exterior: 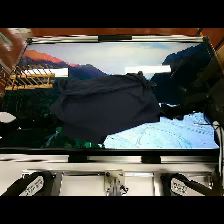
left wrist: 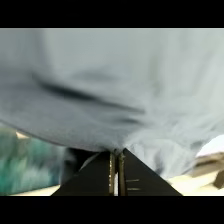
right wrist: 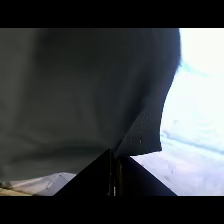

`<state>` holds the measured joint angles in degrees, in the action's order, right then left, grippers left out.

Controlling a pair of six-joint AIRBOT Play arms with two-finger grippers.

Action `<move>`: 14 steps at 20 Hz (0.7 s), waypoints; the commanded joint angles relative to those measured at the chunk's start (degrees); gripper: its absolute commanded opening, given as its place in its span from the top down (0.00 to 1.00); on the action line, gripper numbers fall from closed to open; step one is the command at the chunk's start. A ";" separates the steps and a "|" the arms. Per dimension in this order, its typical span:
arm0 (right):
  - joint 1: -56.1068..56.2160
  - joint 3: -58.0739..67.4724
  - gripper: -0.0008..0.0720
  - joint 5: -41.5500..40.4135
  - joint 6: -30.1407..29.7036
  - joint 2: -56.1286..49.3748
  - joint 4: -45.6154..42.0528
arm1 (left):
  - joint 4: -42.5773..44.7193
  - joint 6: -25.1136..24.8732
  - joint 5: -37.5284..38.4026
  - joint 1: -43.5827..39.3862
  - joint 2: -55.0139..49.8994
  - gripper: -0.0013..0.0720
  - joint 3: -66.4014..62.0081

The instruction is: Fold the shirts.

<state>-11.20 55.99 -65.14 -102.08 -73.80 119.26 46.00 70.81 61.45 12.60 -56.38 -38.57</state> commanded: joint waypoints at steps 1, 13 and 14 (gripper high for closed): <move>0.20 11.96 0.90 -3.13 -10.10 9.88 -0.20 | -1.27 -5.75 -0.79 0.00 7.43 0.94 -14.95; 0.31 46.03 0.90 14.58 -8.48 38.73 -13.57 | 2.64 4.63 -8.28 0.11 16.37 0.93 -78.20; 0.31 46.03 0.90 14.05 -7.82 39.71 -14.29 | 2.64 5.20 -7.58 0.11 16.46 0.93 -78.53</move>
<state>-10.94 99.72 -51.72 -112.27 -38.09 110.13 46.46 72.47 53.74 12.67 -40.25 -110.72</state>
